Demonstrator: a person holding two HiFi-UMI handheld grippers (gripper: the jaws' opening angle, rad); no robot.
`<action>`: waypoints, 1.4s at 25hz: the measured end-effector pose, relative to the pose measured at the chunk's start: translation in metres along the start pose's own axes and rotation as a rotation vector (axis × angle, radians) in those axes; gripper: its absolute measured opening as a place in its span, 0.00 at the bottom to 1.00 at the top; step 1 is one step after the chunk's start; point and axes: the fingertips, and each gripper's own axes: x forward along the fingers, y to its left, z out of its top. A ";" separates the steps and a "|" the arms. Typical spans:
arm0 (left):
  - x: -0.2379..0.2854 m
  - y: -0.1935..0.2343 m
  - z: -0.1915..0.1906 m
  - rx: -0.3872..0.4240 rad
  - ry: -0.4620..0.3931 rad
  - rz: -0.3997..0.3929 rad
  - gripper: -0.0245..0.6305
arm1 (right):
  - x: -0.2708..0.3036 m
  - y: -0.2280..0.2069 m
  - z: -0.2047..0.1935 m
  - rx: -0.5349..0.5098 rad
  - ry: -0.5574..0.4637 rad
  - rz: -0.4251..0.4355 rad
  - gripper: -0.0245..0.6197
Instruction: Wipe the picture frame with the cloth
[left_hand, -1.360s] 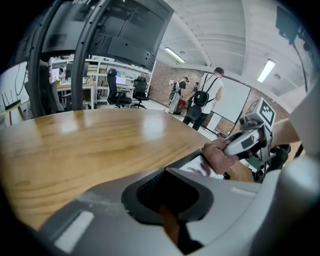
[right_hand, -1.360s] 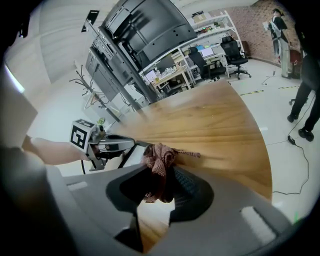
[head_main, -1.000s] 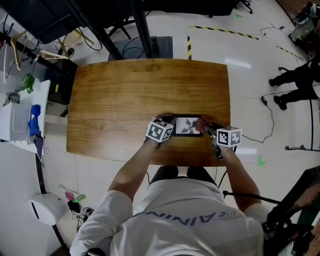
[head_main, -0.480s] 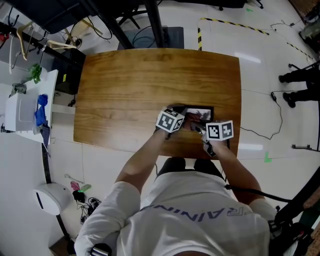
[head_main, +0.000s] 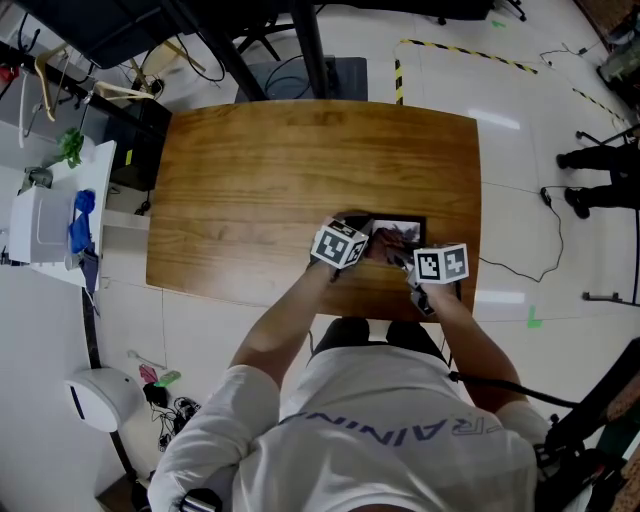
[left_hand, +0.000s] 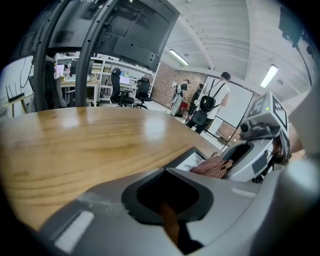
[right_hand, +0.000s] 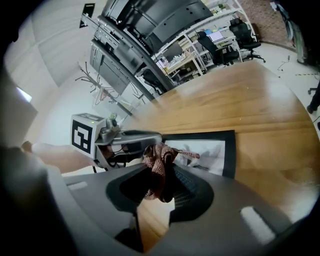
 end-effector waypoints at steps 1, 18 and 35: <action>0.000 0.000 0.000 0.001 0.000 0.000 0.04 | -0.003 -0.003 0.000 0.003 -0.001 -0.006 0.22; 0.000 0.004 -0.001 0.009 0.005 0.008 0.04 | -0.075 -0.068 -0.003 -0.013 -0.061 -0.152 0.22; -0.115 -0.022 0.120 0.108 -0.403 0.196 0.04 | -0.209 -0.028 0.124 -0.226 -0.597 -0.170 0.21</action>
